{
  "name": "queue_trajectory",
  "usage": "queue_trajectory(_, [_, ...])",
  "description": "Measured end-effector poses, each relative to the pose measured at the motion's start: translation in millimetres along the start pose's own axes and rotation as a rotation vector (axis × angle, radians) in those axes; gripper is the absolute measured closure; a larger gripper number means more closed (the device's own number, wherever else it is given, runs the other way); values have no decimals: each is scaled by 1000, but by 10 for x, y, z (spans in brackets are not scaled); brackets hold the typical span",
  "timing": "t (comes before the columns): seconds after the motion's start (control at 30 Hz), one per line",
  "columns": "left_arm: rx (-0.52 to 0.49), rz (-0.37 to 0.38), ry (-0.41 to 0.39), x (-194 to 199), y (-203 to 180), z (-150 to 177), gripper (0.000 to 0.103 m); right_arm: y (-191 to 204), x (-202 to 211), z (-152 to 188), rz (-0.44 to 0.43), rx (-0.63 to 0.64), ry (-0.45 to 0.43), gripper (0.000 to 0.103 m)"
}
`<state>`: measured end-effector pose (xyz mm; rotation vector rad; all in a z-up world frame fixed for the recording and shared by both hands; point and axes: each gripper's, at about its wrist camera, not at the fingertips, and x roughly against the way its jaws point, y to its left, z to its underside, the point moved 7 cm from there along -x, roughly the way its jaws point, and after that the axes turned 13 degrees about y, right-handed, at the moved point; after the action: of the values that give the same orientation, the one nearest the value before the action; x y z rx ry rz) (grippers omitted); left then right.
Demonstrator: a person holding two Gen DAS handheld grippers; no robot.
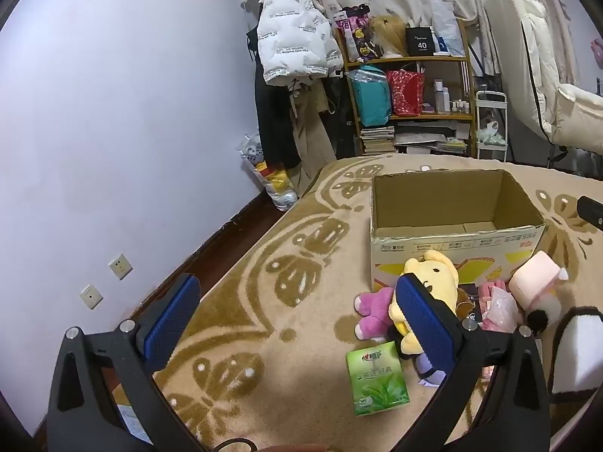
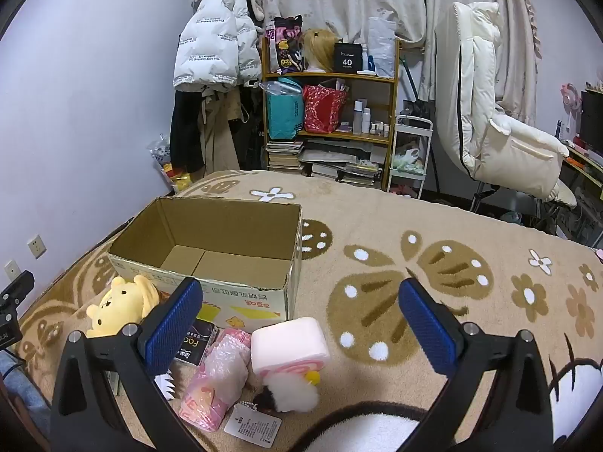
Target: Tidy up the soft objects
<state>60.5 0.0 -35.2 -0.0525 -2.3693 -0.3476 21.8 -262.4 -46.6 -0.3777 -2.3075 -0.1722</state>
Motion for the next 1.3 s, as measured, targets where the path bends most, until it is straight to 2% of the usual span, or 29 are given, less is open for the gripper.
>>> queue_trajectory(1.3, [-12, 0, 0, -16, -30, 7, 0, -1, 7, -3, -1, 0, -6, 0])
